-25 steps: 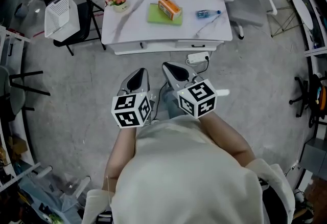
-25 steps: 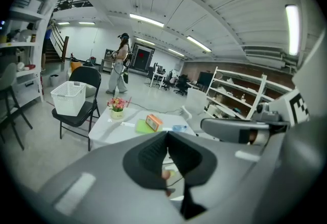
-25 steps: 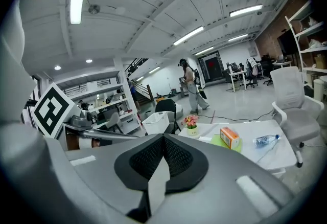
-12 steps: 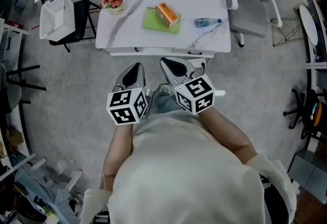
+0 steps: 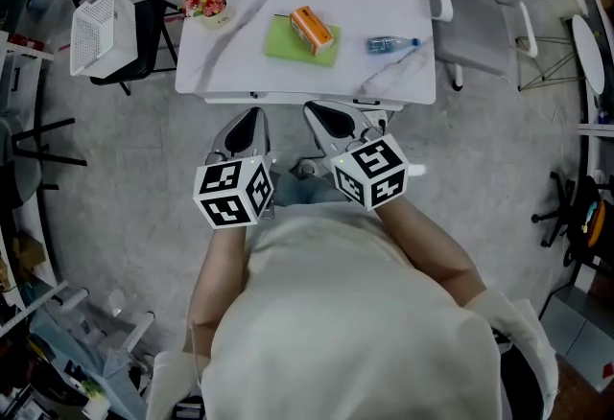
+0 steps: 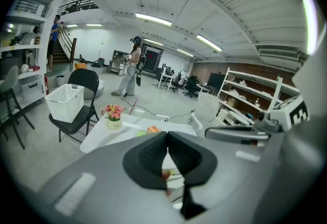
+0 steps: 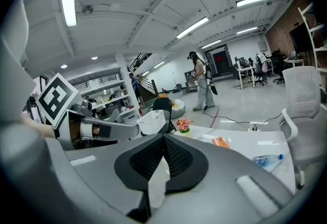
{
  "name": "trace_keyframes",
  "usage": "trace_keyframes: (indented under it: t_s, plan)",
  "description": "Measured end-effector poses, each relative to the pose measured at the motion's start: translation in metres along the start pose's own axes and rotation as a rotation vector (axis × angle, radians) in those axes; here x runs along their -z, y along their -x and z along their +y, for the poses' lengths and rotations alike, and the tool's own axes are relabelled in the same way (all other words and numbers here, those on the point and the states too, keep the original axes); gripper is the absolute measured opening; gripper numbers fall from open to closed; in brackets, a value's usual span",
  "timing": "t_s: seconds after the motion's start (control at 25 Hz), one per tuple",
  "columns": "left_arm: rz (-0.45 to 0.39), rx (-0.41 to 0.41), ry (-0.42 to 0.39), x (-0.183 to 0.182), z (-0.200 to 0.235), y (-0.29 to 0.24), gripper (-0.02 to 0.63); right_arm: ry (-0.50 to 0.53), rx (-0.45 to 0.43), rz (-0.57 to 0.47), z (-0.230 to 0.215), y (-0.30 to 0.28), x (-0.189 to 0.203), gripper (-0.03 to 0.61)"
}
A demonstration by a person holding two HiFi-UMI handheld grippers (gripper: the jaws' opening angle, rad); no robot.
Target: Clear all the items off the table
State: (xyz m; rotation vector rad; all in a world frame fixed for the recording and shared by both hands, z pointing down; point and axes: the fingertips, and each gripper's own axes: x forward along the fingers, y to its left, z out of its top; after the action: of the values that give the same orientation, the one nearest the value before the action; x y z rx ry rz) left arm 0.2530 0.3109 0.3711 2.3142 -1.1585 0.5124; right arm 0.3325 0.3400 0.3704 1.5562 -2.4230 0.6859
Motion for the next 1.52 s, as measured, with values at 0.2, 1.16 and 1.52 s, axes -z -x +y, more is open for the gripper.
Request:
trace_keyframes:
  t_s: [0.2,1.16,1.52]
  plan:
    - [0.027,0.004,-0.006,0.002,0.007,-0.015,0.009,-0.032,0.026,0.007,-0.017,-0.009,0.005,-0.003]
    - [0.175,0.142,-0.062,-0.033,0.065,-0.165,0.009,-0.101,0.248,0.108,-0.134,-0.123,-0.007,-0.003]
    - [0.254,0.172,-0.109,-0.025,0.083,-0.222,0.009,-0.112,0.298,0.223,-0.177,-0.174,0.025,-0.003]
